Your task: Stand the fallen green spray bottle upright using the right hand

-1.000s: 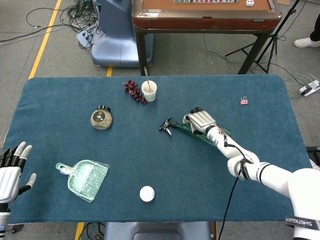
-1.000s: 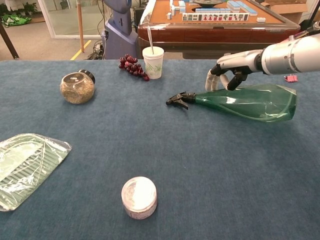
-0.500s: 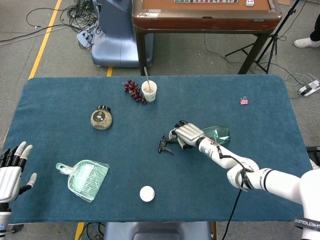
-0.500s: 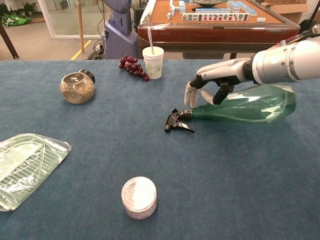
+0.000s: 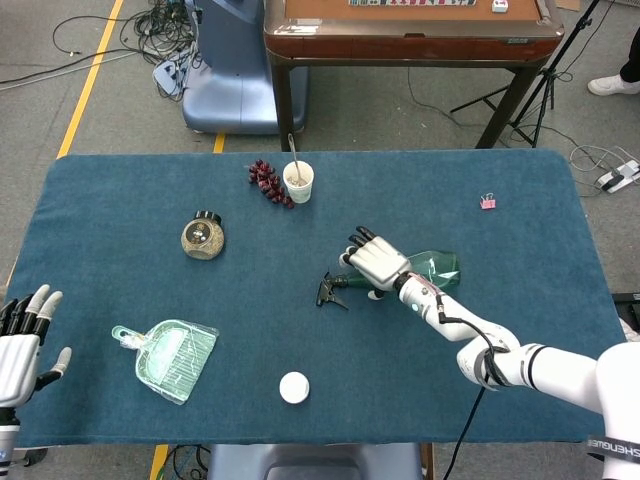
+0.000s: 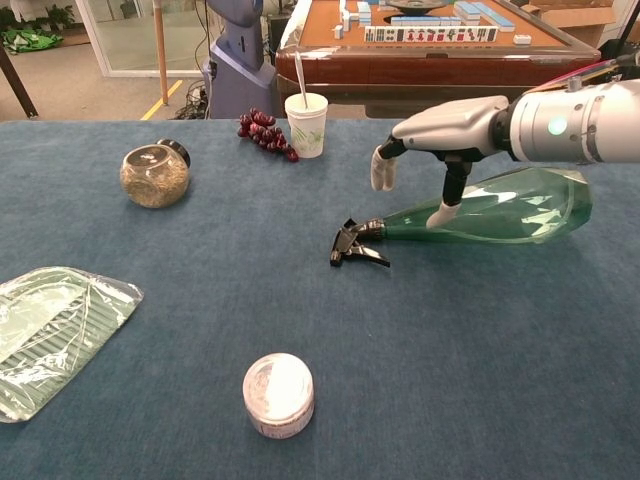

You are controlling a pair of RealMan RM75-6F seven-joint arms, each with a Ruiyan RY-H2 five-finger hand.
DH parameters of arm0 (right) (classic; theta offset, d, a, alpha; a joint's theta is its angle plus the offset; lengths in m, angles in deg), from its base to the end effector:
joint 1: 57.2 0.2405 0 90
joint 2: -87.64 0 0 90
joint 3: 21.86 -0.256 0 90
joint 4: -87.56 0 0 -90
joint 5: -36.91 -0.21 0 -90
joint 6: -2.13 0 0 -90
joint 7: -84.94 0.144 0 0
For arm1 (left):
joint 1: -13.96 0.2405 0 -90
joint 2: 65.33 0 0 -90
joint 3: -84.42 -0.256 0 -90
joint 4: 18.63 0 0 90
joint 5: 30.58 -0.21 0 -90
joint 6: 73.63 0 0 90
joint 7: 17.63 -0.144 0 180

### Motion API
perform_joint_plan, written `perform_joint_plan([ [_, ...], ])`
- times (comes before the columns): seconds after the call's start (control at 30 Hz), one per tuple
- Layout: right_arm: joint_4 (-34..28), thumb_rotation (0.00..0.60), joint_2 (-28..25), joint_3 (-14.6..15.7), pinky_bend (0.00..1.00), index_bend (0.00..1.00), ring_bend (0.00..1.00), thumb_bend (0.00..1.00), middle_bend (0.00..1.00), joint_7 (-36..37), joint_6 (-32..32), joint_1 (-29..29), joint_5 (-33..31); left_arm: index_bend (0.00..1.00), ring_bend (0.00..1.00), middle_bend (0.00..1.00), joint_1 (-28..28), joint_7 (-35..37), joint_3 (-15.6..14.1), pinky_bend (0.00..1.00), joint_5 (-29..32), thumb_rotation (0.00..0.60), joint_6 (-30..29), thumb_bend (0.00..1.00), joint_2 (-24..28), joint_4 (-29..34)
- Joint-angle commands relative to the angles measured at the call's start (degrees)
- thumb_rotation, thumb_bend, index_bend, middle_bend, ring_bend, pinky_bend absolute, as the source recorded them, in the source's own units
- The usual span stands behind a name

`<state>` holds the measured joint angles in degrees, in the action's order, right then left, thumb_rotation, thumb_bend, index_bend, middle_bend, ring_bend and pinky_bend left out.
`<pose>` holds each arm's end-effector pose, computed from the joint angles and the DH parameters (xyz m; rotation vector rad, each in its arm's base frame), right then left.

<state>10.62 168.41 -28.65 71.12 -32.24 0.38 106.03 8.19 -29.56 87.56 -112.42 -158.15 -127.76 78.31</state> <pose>-0.1208 -0.4000 -0.0007 2.2285 -0.6756 0.6610 -0.3039 0.1855 0.1639 -1.3950 -0.8118 -0.7609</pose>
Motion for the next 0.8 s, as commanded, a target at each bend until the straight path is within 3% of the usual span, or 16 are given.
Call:
perform_joint_plan([
  [0.03, 0.24, 0.592, 1.81, 1.16, 0.00, 0.30, 0.09, 0.03, 0.28, -9.25, -3.71, -0.22, -6.02, 0.00, 0.00, 0.00, 0.07, 0.25, -0.03, 0.00, -0.01, 0.600, -0.02, 0.38, 0.02, -0.17],
  [0.4, 0.46, 0.590, 4.54, 3.25, 0.00, 0.30, 0.09, 0.06, 0.28, -20.21, -4.74, 1.65, -14.53, 0.00, 0.00, 0.00, 0.35, 1.00, -0.14, 0.00, -0.20, 0.600, -0.21, 0.38, 0.07, -0.65],
  [0.8, 1.59, 0.592, 6.76, 5.03, 0.00, 0.30, 0.09, 0.14, 0.29, -24.53, -4.75, 3.33, -18.69, 0.00, 0.00, 0.00, 0.62, 1.65, -0.12, 0.00, -0.25, 0.600, -0.41, 0.38, 0.24, -1.00],
])
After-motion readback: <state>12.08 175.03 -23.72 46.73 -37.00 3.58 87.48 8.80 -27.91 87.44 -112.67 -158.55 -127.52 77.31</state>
